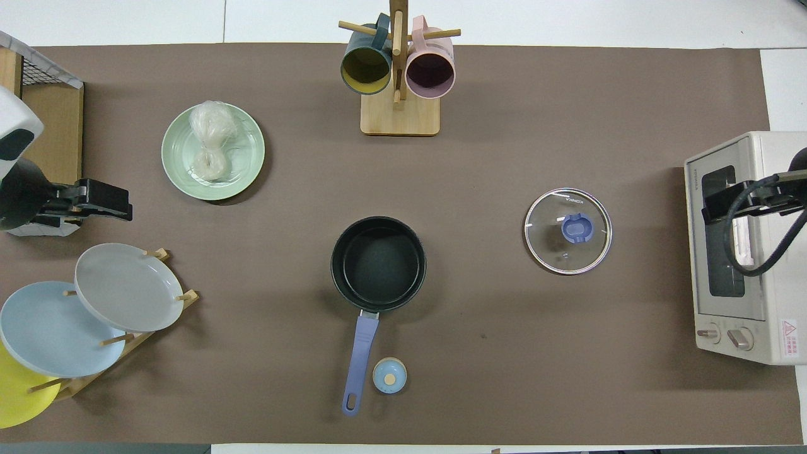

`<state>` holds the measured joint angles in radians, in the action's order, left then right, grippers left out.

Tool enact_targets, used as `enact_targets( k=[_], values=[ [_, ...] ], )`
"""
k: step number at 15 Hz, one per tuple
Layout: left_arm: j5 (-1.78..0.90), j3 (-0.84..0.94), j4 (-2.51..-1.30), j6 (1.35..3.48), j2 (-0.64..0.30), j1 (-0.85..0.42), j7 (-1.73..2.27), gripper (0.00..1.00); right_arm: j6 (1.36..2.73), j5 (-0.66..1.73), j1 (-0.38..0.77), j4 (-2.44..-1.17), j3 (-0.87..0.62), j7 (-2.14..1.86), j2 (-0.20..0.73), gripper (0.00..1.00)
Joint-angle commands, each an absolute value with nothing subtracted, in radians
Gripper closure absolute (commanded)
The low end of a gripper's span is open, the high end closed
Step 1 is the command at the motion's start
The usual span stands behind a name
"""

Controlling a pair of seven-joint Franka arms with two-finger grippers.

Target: Transfer vermicelli from plate to pot

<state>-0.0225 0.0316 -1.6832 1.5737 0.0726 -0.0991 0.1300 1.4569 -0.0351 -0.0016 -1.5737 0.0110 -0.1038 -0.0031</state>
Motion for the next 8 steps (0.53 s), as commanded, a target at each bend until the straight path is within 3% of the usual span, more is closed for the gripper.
enact_targets(
  k=[1,6,8],
  values=[
    [-0.029,0.026,-1.684,1.569,0.08,-0.107,0.135,0.0,1.477,-0.029,-0.003,-1.601,0.011,-0.1,-0.023,0.0],
    [-0.04,0.026,-1.7,1.646,0.08,-0.106,0.14,0.0,1.479,-0.029,-0.002,-1.603,0.011,-0.1,-0.023,0.0],
    [-0.043,0.026,-1.681,1.658,0.039,-0.11,0.138,0.0,1.52,-0.002,-0.011,-1.638,0.012,-0.098,-0.032,0.0]
  ],
)
